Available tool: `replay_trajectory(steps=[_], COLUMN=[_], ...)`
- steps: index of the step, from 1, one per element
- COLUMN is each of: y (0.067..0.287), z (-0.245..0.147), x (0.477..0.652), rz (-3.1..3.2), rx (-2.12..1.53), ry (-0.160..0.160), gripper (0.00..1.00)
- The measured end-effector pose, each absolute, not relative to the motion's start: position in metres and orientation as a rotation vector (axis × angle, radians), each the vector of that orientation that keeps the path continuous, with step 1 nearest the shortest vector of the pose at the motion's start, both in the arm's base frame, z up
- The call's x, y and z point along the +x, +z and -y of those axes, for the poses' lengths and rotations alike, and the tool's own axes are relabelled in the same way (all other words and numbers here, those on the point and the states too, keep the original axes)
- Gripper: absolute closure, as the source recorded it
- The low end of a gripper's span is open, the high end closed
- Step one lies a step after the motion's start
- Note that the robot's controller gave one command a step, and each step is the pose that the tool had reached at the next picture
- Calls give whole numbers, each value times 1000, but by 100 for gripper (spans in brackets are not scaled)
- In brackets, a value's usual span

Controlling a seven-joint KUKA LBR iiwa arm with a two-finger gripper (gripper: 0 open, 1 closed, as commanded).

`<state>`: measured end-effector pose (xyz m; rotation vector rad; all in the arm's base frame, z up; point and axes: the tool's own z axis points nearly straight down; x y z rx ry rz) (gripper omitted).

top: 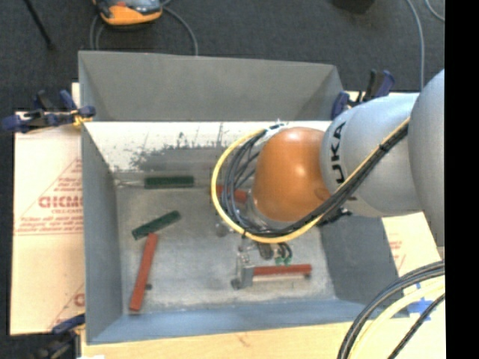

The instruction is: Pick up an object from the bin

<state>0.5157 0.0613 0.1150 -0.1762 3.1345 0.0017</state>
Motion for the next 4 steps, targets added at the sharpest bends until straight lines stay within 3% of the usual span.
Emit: replay_trajectory(steps=[1, 2, 3, 4], y=[107, 105, 71, 71], z=[-47, -12, 21, 21], x=[519, 505, 537, 537], rz=[-3141, -3114, -3074, -3074], rx=[-192, -383, -632, -631], ry=[0, 0, 1, 2], gripper=[0, 0, 100, 100])
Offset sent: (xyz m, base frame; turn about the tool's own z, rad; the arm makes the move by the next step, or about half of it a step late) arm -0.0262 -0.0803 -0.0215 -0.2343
